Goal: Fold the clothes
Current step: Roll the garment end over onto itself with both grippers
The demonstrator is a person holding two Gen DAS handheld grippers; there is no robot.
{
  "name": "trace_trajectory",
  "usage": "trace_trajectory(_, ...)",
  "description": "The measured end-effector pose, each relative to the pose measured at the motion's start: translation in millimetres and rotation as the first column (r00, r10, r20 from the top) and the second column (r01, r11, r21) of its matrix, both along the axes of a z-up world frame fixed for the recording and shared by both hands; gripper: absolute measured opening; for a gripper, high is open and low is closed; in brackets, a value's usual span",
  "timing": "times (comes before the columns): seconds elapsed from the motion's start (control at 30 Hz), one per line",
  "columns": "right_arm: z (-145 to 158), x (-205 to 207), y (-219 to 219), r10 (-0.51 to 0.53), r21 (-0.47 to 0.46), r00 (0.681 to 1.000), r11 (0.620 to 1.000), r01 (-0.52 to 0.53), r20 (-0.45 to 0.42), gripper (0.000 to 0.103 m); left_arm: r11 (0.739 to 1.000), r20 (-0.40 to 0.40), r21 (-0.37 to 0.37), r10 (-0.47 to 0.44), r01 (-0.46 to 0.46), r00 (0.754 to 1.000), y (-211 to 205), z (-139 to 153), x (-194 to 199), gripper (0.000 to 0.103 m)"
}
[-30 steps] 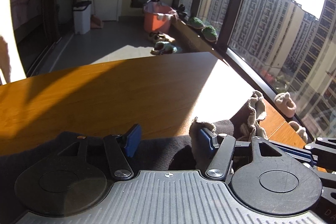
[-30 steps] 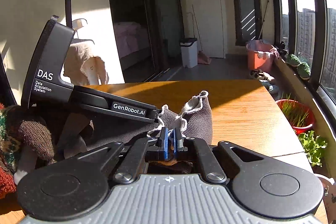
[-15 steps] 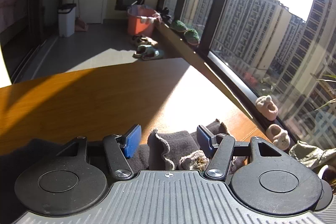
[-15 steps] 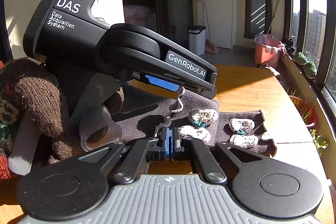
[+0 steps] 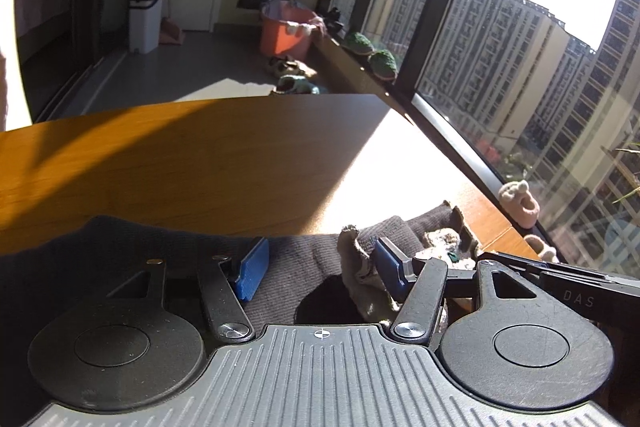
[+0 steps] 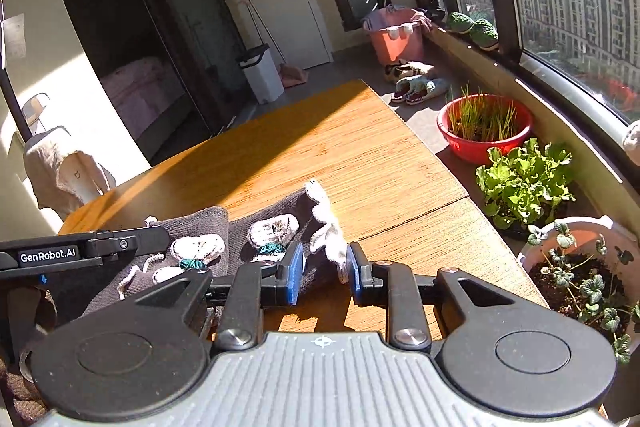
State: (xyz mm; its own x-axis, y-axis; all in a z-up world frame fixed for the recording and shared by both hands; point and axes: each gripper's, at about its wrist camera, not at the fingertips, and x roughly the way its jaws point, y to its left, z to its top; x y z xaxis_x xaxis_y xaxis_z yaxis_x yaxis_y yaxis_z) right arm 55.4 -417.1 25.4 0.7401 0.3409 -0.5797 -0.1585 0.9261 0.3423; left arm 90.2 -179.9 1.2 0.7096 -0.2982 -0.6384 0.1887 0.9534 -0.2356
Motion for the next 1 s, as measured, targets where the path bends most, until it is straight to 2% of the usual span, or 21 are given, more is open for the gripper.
trace_trajectory(0.03,2,-3,1,0.017,0.006,1.0,1.0,-0.017,0.011,0.009,1.0,-0.001,0.0,0.002,-0.002,1.0,1,-1,0,0.063)
trace_trajectory(0.07,7,-8,4,0.032,-0.002,0.999,0.999,-0.032,0.039,0.006,1.0,-0.002,-0.002,0.004,-0.004,1.0,2,-1,0,0.063)
trace_trajectory(0.13,23,-20,19,0.098,-0.045,0.987,0.995,-0.093,0.126,0.006,1.0,-0.002,-0.007,0.007,-0.007,1.0,4,-2,0,0.063)
trace_trajectory(0.23,44,-36,51,0.234,-0.12,0.95,0.97,-0.213,0.207,0.006,1.0,0.001,-0.022,0.02,-0.02,1.0,9,1,0,0.063)
trace_trajectory(0.33,38,-45,86,0.354,-0.228,0.914,0.923,-0.308,0.197,0.006,0.996,0.041,-0.064,0.057,-0.054,0.998,19,16,-6,0.063)
trace_trajectory(0.43,27,-44,108,0.386,-0.303,0.908,0.895,-0.327,0.164,0.006,0.996,0.091,-0.085,0.045,-0.037,0.995,21,36,-12,0.066)
trace_trajectory(0.53,27,-45,116,0.395,-0.334,0.904,0.884,-0.326,0.164,0.006,0.998,0.106,-0.064,-0.012,0.018,0.994,5,42,-11,0.073)
trace_trajectory(0.63,29,-46,112,0.394,-0.335,0.904,0.885,-0.324,0.166,0.007,0.999,0.094,0.018,-0.04,0.039,0.995,-18,28,-2,0.071)
trace_trajectory(0.67,30,-48,106,0.391,-0.319,0.905,0.89,-0.326,0.169,0.007,0.998,0.083,0.054,-0.041,0.036,0.996,-23,21,1,0.066)
trace_trajectory(0.73,36,-49,89,0.383,-0.245,0.907,0.909,-0.337,0.173,0.011,0.995,0.062,0.101,-0.023,0.017,0.998,-25,7,4,0.066)
trace_trajectory(0.77,38,-49,78,0.367,-0.185,0.913,0.924,-0.336,0.175,0.017,0.994,0.055,0.106,-0.01,0.004,0.998,-22,1,5,0.066)
trace_trajectory(0.8,40,-48,65,0.345,-0.116,0.922,0.937,-0.329,0.178,0.03,0.996,0.052,0.093,0.002,-0.007,0.999,-18,-2,5,0.066)
trace_trajectory(0.87,37,-42,46,0.275,-0.016,0.949,0.961,-0.276,0.155,0.046,0.998,0.048,0.062,0.016,-0.019,0.999,-10,-5,4,0.067)
trace_trajectory(0.93,30,-31,33,0.2,0.073,0.974,0.975,-0.208,0.11,0.046,0.999,0.042,0.047,0.02,-0.022,0.999,-4,-6,2,0.068)
trace_trajectory(1.0,17,-17,28,0.158,0.175,0.987,0.971,-0.161,0.032,0.046,0.999,0.043,0.044,0.02,-0.022,0.999,-3,-6,2,0.068)
